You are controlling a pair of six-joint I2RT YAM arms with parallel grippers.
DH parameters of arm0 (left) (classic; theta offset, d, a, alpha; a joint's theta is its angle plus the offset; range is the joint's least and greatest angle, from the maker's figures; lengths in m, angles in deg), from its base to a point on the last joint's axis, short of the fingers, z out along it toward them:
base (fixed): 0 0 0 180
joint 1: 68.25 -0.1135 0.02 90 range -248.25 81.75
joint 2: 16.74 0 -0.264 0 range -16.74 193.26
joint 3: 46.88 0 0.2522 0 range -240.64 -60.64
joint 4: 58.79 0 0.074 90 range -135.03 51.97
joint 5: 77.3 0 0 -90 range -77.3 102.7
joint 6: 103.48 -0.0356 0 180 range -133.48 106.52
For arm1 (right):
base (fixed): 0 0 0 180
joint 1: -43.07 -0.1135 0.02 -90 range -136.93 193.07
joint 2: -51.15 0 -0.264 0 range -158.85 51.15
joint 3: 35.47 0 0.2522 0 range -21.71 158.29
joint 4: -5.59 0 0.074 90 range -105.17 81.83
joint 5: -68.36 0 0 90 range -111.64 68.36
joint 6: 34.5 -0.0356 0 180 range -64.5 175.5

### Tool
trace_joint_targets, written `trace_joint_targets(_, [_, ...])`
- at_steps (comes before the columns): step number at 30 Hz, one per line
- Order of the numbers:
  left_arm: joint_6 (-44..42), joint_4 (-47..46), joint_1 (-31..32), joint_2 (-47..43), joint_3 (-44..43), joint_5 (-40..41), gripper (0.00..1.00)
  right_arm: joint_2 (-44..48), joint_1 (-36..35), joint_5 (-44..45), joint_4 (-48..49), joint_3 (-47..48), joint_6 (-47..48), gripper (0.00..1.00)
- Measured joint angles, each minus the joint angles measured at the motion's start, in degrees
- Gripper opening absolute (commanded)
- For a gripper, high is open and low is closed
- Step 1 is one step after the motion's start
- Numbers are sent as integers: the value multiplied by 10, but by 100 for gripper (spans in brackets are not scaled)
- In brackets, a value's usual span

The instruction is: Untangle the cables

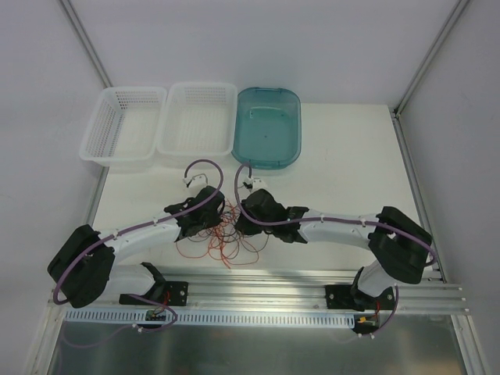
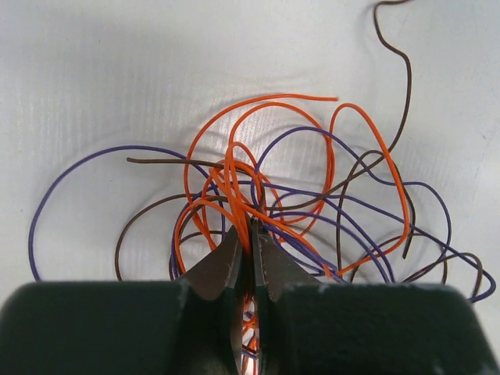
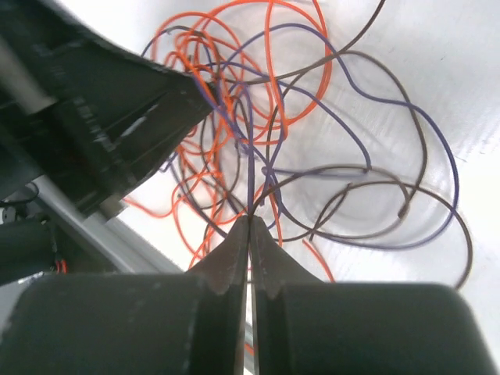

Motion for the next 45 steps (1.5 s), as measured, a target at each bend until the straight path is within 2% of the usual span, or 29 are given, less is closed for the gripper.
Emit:
trace_joint_targets(7, [-3,0,-8,11,1,2,0,47,0,3,-80,31,64,4])
trace_joint_targets(9, [-5,-1,-11,13,2,3,0,50,2,2,-97,31,78,1])
trace_joint_targets(12, [-9,-2,-12,13,5,4,0,50,12,-3,-107,25,91,1])
trace_joint_targets(18, [-12,-6,-19,10,18,4,0,49,46,-17,-123,-4,111,7])
trace_joint_targets(19, [-12,-6,-19,9,19,4,0,46,49,-24,-127,-5,116,7])
trace_joint_targets(21, [-13,-7,-19,8,19,4,0,40,52,-37,-130,-5,127,1])
trace_joint_targets(25, [-14,-7,-23,5,20,5,0,33,52,-59,-136,-5,143,1])
trace_joint_targets(30, [-15,-8,-26,-3,29,5,0,38,53,-71,-148,-5,160,18])
trace_joint_targets(35, [-16,-8,-26,-6,29,5,0,57,53,-82,-160,-5,178,20])
trace_joint_targets(40, [-16,-8,-26,-7,29,4,0,47,54,-97,-152,-5,186,1])
trace_joint_targets(45, [-16,-8,-28,-19,31,5,0,25,54,-103,-148,-9,185,1])
